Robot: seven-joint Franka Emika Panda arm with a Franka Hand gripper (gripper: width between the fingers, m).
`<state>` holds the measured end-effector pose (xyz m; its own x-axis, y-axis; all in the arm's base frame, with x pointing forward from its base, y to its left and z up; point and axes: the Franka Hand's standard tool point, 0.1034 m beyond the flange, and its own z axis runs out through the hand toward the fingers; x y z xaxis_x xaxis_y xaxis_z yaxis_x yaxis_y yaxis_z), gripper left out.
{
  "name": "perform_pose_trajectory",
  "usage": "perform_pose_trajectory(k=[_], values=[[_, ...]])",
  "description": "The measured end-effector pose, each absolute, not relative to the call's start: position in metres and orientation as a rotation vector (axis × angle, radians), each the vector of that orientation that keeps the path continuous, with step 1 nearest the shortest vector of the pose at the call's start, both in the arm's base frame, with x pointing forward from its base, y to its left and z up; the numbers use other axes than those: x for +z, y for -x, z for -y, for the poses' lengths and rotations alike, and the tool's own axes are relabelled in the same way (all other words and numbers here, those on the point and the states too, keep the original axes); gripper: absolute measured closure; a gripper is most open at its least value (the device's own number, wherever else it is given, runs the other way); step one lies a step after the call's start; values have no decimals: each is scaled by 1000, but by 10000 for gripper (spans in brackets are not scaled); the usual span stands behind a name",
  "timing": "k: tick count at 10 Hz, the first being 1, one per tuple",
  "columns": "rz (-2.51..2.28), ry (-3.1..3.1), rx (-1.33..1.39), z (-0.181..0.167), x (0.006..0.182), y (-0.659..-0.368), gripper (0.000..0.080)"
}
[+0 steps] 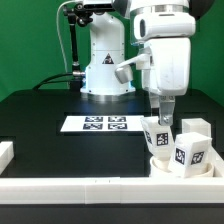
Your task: Assemble stool
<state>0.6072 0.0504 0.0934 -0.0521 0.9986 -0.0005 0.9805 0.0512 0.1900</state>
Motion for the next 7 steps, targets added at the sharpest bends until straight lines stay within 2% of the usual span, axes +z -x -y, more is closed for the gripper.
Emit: perform_pose_trajectory(k=[5,7], values=[[-2247,-1977,171,-51,86,-604,150],[-2246,-1979,171,-50,86,-604,413]])
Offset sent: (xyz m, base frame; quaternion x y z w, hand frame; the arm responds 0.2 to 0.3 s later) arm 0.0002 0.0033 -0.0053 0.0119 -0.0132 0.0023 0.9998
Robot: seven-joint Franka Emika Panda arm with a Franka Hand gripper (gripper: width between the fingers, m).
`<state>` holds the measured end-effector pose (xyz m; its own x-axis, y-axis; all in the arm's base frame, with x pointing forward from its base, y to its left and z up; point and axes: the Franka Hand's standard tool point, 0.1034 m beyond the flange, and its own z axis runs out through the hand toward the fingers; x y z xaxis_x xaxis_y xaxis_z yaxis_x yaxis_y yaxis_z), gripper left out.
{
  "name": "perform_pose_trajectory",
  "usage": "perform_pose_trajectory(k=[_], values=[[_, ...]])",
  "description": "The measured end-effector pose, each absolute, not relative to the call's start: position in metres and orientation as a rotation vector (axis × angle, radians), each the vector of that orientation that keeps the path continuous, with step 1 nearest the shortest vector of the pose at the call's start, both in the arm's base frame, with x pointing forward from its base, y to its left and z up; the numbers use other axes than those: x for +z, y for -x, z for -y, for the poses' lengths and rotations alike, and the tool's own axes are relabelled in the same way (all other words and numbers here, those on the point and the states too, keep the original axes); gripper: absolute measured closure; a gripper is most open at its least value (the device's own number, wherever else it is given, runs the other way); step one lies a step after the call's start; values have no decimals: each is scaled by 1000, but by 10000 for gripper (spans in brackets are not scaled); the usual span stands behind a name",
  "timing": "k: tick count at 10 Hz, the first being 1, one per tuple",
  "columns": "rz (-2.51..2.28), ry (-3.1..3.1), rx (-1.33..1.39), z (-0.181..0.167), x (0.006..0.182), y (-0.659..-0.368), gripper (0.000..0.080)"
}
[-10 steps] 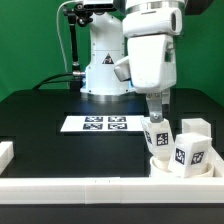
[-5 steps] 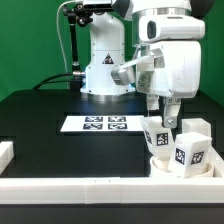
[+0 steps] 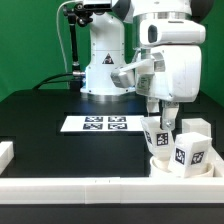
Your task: Assemble stool
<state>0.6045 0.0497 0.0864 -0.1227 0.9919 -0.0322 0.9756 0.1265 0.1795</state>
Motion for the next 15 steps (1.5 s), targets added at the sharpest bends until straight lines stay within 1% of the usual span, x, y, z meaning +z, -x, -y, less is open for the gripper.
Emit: perform_pose_trajectory(k=[1,2,6,9,15], values=[[-2245,-1981,169,-49,86,-604,413],[-2241,-1985,169,-48,86,-604,458],[-2015,-2233,190,-47,86,-603,458],[-1584,-2583,242,-53,85,-603,458],[-638,-3048,305,-61,86,-604,458]])
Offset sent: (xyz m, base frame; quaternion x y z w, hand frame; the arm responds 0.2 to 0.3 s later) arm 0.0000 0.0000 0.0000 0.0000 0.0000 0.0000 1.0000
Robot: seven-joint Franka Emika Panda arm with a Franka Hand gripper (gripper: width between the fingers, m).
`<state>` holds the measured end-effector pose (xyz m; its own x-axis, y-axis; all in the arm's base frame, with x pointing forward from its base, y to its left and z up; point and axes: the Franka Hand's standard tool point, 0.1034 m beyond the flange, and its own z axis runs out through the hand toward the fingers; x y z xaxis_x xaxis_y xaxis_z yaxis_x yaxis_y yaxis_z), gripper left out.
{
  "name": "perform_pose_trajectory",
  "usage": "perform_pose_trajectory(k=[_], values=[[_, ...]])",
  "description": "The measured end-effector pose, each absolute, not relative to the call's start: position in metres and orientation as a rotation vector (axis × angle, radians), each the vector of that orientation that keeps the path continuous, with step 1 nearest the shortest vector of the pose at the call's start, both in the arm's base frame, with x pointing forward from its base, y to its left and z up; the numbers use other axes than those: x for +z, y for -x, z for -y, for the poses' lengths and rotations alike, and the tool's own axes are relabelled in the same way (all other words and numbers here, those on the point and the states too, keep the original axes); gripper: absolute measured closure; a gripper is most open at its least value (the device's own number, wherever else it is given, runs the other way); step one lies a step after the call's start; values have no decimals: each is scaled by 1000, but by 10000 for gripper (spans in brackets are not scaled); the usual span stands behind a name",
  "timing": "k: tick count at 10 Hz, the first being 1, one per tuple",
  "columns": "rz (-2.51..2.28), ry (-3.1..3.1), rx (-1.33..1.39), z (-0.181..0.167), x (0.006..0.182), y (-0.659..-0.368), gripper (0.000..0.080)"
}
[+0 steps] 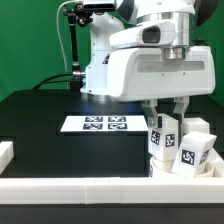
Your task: Assemble stool
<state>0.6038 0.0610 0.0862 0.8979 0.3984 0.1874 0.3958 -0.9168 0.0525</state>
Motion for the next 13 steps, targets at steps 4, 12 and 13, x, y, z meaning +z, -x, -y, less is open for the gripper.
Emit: perform_pose_trajectory(k=[4,12,13], values=[[-262,-3145,292,-61,87,-604,458],[869,-3129,279,-69,83,-588,458],[1064,-3078,260,-75,83,-586,458]])
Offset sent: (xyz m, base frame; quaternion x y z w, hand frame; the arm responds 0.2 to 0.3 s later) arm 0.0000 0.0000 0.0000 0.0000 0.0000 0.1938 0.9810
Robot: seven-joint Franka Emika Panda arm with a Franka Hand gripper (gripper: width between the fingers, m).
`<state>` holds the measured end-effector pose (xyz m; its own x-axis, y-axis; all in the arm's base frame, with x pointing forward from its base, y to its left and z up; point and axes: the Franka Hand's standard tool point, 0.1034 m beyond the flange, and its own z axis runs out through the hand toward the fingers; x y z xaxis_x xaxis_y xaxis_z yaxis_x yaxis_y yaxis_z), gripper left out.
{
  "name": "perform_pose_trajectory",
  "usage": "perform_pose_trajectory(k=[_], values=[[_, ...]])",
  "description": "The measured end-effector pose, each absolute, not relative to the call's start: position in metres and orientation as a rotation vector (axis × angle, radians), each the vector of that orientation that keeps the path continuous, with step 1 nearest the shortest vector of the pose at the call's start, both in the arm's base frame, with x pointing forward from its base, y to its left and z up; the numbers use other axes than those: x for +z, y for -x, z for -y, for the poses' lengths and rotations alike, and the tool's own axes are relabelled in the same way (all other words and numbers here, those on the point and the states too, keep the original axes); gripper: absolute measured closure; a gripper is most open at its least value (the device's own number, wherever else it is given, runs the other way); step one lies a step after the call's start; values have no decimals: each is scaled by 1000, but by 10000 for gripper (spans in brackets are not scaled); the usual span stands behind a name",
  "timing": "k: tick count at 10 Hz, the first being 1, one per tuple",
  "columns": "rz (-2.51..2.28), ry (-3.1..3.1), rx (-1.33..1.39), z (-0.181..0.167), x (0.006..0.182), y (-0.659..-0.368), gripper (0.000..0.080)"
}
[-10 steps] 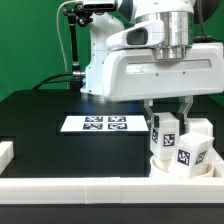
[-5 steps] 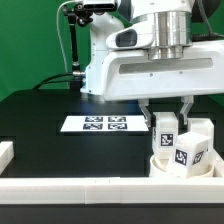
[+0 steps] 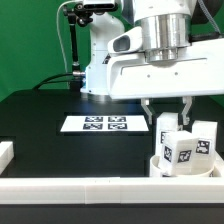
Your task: Assemble stool
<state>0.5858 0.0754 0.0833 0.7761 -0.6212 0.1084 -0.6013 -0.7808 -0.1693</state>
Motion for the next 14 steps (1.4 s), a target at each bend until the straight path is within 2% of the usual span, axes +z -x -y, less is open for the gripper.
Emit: perform_pose_trajectory(k=[6,11,12,13,14], values=[[-1662,2405,-80,-87,83,-583,458],[-1848,2238,-44,-94,83,-582,458],[-1830,2253,-47,-94,83,-583,415],[-1789,2280,-57,-94,87,-585,232],[-1761,2294,-66,-95,90,-589,232]])
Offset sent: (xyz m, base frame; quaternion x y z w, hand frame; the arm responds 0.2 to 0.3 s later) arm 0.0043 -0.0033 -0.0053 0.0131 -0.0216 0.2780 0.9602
